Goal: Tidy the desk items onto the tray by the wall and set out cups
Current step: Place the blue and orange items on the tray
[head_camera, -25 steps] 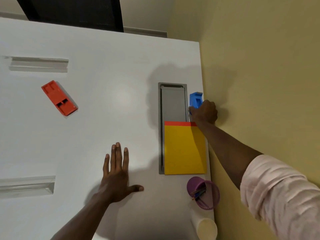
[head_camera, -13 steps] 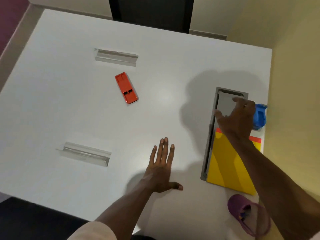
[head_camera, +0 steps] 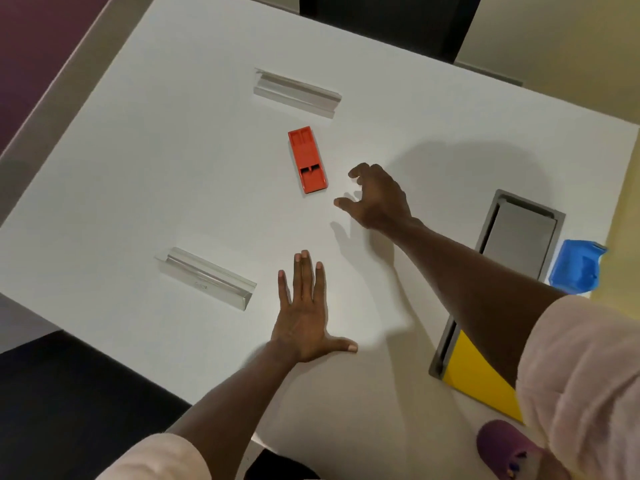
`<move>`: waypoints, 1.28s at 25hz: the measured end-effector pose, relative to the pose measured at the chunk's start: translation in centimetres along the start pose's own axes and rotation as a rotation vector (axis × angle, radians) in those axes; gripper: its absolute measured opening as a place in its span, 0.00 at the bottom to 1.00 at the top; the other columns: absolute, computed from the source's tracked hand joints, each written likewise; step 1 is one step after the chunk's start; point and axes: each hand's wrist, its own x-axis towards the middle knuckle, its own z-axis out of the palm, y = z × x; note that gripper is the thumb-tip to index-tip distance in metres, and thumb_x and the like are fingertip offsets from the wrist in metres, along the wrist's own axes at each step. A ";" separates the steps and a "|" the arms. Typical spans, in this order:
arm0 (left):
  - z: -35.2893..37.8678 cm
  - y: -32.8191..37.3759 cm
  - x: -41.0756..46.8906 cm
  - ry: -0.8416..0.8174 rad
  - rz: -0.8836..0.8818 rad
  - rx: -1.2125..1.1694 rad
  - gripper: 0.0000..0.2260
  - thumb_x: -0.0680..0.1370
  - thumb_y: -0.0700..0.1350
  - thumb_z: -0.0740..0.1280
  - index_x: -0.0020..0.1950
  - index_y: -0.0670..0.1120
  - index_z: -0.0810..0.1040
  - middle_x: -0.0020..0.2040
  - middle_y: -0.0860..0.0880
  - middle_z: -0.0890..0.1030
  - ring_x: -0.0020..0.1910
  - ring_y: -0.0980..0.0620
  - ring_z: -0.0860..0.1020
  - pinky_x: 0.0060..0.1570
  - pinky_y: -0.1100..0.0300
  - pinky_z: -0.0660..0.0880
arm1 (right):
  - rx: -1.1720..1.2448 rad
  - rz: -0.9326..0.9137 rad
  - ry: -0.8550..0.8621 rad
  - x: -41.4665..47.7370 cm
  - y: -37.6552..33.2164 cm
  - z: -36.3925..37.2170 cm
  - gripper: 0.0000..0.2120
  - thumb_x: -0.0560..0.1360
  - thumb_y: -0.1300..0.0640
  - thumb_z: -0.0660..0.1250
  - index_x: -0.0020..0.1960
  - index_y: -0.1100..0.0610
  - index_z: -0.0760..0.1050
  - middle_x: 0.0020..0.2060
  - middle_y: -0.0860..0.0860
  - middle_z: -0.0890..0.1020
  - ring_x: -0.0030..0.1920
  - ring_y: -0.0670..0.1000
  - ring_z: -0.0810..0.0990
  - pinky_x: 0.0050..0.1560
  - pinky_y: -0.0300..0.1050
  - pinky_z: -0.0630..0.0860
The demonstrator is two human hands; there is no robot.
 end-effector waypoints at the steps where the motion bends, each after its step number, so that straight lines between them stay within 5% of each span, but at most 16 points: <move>1: -0.1 -0.5 0.1 -0.017 -0.008 0.021 0.75 0.59 0.91 0.56 0.86 0.39 0.36 0.85 0.34 0.32 0.85 0.34 0.30 0.81 0.25 0.41 | -0.035 -0.017 -0.009 0.9 -0.8 0.6 0.30 0.74 0.41 0.74 0.71 0.53 0.72 0.64 0.52 0.78 0.63 0.55 0.80 0.61 0.54 0.78; 9: 0.8 -1.2 0.8 -0.020 0.014 0.030 0.76 0.58 0.90 0.55 0.86 0.37 0.37 0.85 0.31 0.33 0.84 0.30 0.31 0.79 0.22 0.42 | -0.229 -0.019 0.035 6.5 -6.4 4.8 0.39 0.70 0.33 0.74 0.67 0.60 0.71 0.61 0.57 0.77 0.63 0.59 0.77 0.53 0.54 0.77; 14: 1.3 -1.4 1.0 0.038 0.025 -0.018 0.75 0.58 0.90 0.57 0.87 0.38 0.41 0.86 0.32 0.38 0.86 0.31 0.35 0.79 0.22 0.44 | -0.279 0.044 0.122 7.0 -7.5 6.8 0.25 0.72 0.46 0.74 0.61 0.62 0.73 0.57 0.58 0.78 0.58 0.60 0.79 0.45 0.49 0.70; 20: 1.5 -1.6 1.0 0.041 0.030 -0.028 0.76 0.57 0.91 0.57 0.87 0.39 0.43 0.87 0.32 0.39 0.86 0.31 0.37 0.79 0.22 0.45 | -0.170 0.137 0.177 3.1 -6.6 5.5 0.27 0.69 0.46 0.75 0.61 0.60 0.74 0.55 0.56 0.79 0.55 0.59 0.80 0.45 0.48 0.71; 32: -1.2 0.4 0.1 -0.139 0.029 0.040 0.74 0.62 0.89 0.56 0.83 0.37 0.30 0.81 0.31 0.24 0.81 0.31 0.23 0.79 0.22 0.36 | 0.015 0.452 0.339 -9.9 3.1 -1.1 0.29 0.69 0.40 0.77 0.61 0.58 0.75 0.53 0.54 0.81 0.50 0.57 0.82 0.49 0.50 0.80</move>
